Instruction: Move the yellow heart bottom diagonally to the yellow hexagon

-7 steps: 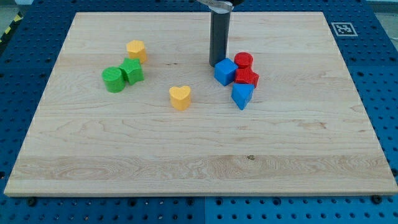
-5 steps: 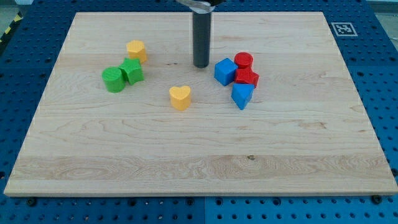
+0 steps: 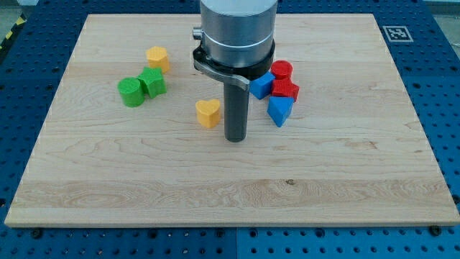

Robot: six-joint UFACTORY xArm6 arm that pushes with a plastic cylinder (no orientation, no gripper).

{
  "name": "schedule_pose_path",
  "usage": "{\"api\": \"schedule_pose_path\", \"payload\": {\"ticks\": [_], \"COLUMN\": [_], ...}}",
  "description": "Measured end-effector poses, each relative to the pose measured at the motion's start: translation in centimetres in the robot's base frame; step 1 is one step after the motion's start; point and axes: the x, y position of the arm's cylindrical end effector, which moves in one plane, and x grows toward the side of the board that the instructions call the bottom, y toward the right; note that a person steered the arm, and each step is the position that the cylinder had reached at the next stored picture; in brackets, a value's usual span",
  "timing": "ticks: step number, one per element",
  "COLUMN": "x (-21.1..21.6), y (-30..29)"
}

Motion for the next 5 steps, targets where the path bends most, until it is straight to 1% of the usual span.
{"api": "schedule_pose_path", "payload": {"ticks": [1, 2, 5], "x": [-0.8, -2.6, -8.1], "y": [-1.7, -2.6, -7.5]}}
